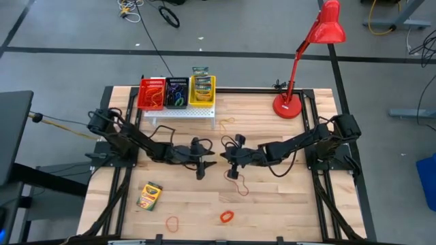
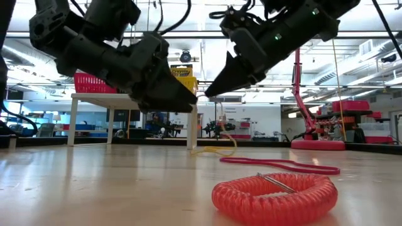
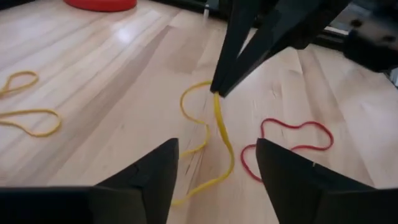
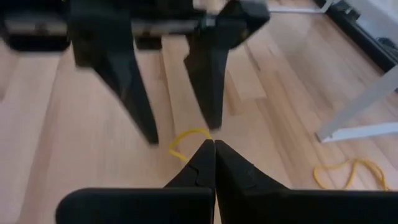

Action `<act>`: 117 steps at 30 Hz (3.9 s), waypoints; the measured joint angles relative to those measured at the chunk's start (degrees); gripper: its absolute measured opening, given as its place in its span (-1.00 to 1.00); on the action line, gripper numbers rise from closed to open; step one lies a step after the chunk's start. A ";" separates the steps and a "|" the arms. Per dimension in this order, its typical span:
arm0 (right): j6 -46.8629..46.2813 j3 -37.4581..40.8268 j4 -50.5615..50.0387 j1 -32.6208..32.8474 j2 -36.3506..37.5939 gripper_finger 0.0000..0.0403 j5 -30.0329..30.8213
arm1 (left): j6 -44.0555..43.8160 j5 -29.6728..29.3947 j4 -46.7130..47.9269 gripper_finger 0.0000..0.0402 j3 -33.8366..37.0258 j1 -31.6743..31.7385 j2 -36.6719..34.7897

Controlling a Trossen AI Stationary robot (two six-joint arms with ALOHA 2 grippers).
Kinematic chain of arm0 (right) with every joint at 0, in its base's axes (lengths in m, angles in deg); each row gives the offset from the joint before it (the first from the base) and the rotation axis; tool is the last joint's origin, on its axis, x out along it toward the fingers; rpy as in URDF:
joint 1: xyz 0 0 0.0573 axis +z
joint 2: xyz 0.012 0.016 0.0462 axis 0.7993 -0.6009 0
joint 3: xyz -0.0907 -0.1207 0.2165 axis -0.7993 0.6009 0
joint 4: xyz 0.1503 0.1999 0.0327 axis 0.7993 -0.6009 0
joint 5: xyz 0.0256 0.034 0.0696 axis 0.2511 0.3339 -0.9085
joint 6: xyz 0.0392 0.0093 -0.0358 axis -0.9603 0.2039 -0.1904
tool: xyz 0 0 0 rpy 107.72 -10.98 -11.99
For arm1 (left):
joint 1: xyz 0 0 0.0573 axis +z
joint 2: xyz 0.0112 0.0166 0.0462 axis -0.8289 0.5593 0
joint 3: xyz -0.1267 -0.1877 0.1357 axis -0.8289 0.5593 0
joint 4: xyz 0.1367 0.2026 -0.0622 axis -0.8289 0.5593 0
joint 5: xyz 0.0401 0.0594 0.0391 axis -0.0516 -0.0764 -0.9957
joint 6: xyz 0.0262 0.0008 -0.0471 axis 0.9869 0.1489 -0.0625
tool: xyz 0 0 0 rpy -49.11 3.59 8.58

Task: Pick & Place Office Desk Supplies
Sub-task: Put the yellow rubber band into the red bin on the shelf, then put the orange spring keychain into the black bin on the shelf

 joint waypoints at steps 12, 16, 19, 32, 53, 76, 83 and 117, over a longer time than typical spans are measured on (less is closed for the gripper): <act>0.00 -0.61 1.18 0.00 0.04 -1.00 1.00 | 1.30 -5.36 -1.05 -0.67 -2.91 -0.40 2.21; -0.03 -0.61 2.75 0.03 0.04 -0.91 1.60 | 2.65 -6.02 0.28 -0.94 -1.10 -0.36 -2.60; 0.00 -0.61 3.68 0.40 0.62 -0.73 5.78 | 3.81 -7.44 6.77 -0.97 -0.59 -0.26 -8.39; 2.60 -0.23 1.19 3.83 6.88 -0.46 16.66 | 9.80 -26.00 48.05 -0.97 -8.68 0.43 -40.35; 3.17 -0.11 -0.31 4.83 6.23 -0.96 16.26 | 17.01 -14.12 87.56 -0.97 -27.57 44.29 -50.80; 3.58 -0.13 -0.23 5.70 6.19 -0.97 16.24 | 17.11 -4.61 94.91 -0.08 -25.83 51.58 -51.56; 3.49 -0.15 -0.14 5.70 6.16 -0.97 16.22 | 15.12 -4.62 94.27 -0.40 -25.83 39.97 -56.63; 3.63 -0.17 0.21 5.73 6.16 -0.98 15.23 | 21.81 -13.03 85.61 -0.36 -33.66 52.20 -23.26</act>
